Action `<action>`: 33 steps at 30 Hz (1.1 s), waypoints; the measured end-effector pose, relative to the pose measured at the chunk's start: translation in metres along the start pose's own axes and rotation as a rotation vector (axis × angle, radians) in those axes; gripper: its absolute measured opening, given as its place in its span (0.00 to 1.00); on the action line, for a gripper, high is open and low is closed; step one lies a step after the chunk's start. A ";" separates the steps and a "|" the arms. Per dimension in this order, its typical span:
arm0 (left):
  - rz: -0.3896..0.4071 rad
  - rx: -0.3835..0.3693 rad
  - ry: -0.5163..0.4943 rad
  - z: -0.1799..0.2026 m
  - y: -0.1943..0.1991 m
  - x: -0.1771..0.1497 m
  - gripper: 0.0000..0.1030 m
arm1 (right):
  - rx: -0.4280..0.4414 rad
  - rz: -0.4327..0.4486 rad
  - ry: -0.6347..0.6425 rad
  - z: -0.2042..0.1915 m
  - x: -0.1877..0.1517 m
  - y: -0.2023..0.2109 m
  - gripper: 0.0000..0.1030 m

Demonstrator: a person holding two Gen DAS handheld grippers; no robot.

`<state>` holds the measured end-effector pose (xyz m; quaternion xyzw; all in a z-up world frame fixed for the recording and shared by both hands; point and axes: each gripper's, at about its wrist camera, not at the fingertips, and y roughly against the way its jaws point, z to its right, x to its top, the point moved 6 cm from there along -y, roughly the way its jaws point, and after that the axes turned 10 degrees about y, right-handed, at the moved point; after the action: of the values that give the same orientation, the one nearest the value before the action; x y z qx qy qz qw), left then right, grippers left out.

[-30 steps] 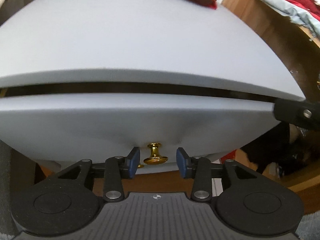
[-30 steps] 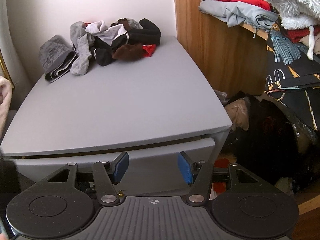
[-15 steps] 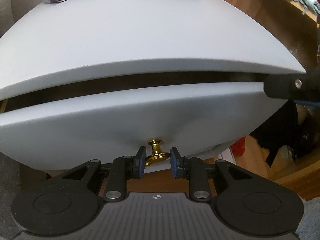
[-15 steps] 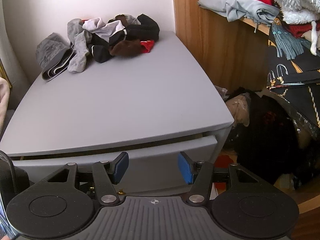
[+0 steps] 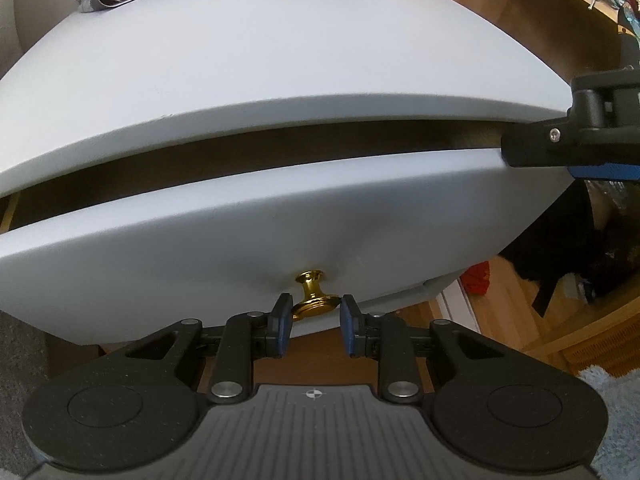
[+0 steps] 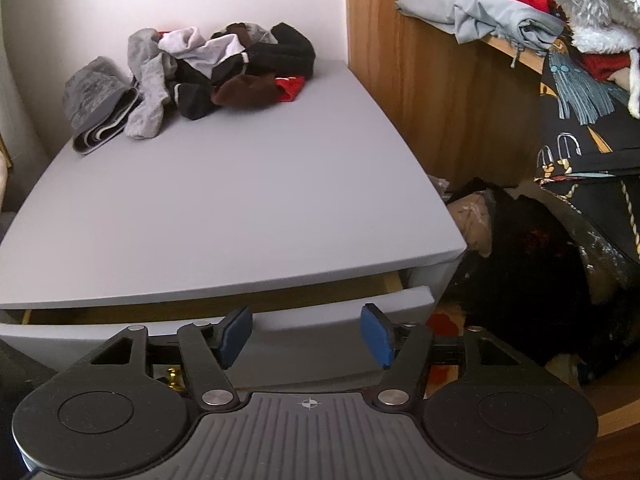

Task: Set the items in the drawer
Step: 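Open the left tool and back it away from the knob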

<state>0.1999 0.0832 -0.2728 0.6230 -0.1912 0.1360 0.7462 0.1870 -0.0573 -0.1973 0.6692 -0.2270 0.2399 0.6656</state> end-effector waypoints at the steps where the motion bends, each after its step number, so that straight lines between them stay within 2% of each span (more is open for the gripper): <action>1: -0.002 -0.002 -0.005 0.000 0.001 0.000 0.26 | 0.001 0.002 -0.006 0.001 0.000 0.000 0.56; 4: -0.016 -0.003 -0.034 0.000 0.003 -0.001 0.26 | -0.007 0.007 0.001 0.000 0.001 0.000 0.56; 9: 0.032 0.011 -0.104 -0.003 0.023 -0.003 0.27 | -0.013 0.018 0.002 0.001 0.001 0.001 0.57; 16: 0.118 0.023 -0.072 -0.024 0.063 -0.003 0.29 | -0.018 0.027 0.030 -0.004 -0.002 0.001 0.57; 20: 0.186 0.026 -0.059 -0.029 0.089 0.000 0.37 | -0.022 0.029 0.046 -0.008 -0.004 0.000 0.61; 25: 0.271 0.044 -0.005 -0.042 0.116 0.007 0.41 | -0.027 0.031 0.037 -0.008 -0.004 0.001 0.61; 33: 0.328 0.075 0.080 -0.059 0.129 0.017 0.41 | -0.027 0.040 0.058 -0.009 -0.005 0.004 0.61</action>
<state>0.1646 0.1647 -0.1607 0.6052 -0.2552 0.2875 0.6971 0.1806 -0.0480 -0.1969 0.6485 -0.2241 0.2691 0.6759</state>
